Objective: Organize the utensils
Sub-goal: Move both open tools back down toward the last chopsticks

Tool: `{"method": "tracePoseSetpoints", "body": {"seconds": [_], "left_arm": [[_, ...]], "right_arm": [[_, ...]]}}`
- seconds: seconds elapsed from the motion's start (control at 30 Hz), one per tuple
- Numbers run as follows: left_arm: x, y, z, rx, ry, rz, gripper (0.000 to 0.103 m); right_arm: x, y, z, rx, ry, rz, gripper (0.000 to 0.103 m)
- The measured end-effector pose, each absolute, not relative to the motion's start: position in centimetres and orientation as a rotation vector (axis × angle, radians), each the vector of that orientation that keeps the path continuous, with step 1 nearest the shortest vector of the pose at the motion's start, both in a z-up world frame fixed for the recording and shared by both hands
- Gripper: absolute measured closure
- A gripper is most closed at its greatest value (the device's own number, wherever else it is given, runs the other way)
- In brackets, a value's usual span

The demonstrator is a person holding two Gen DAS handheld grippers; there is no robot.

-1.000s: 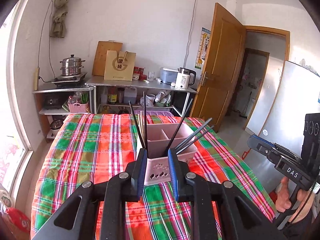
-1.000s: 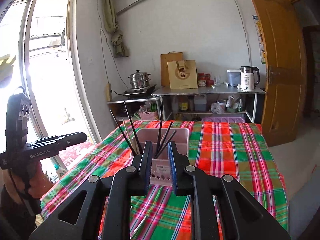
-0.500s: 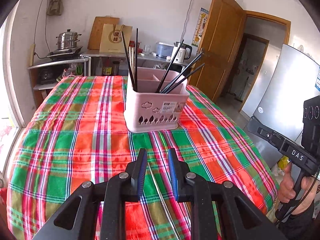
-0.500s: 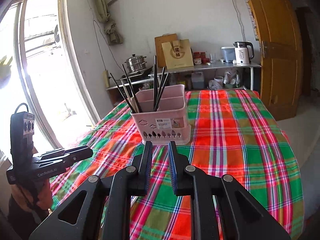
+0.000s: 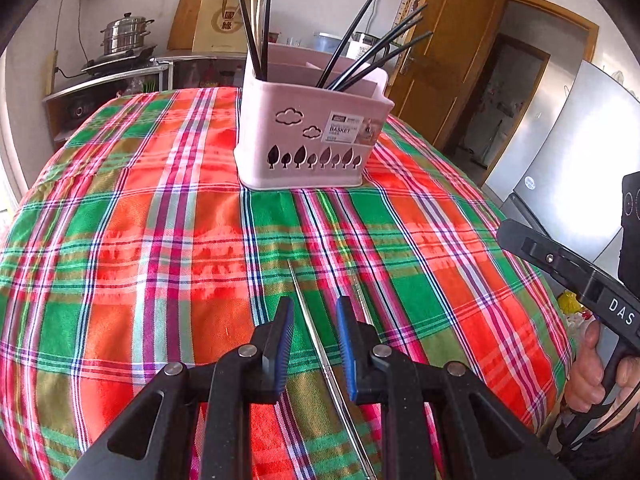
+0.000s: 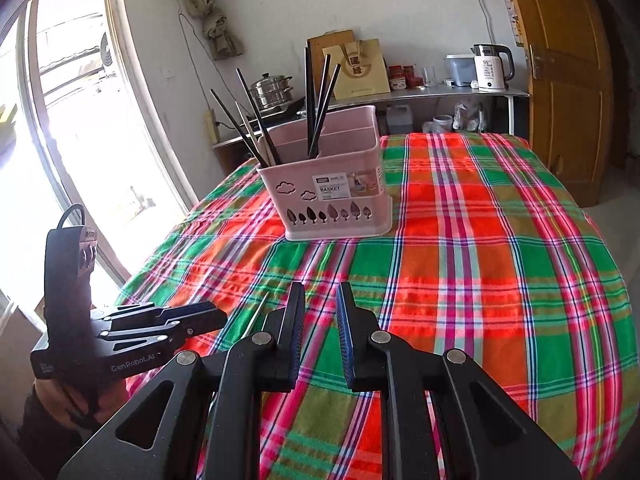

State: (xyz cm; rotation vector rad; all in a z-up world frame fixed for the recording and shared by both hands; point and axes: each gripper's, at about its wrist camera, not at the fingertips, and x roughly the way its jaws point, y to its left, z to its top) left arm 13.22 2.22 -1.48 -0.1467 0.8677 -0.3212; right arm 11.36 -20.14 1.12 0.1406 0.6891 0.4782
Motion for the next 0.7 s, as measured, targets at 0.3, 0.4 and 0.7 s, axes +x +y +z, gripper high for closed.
{"method": "tracePoseSetpoints", "body": {"seconds": [0.3,0.4,0.7], "left_arm": [[15.2,0.9,-4.1,-0.102,0.932,-0.286,0.082],[15.1,1.0,-4.2,-0.071,0.927,-0.254,0.094],[13.8,3.7,-4.1,-0.063,0.916,-0.187,0.098]], "right_arm": [[11.9,-19.6,-0.3,0.153,0.734,0.487,0.087],[12.1,-18.9,-0.8,0.147,0.751,0.499,0.087],[13.0,-15.6,-3.4,0.109,0.846,0.549,0.087]]}}
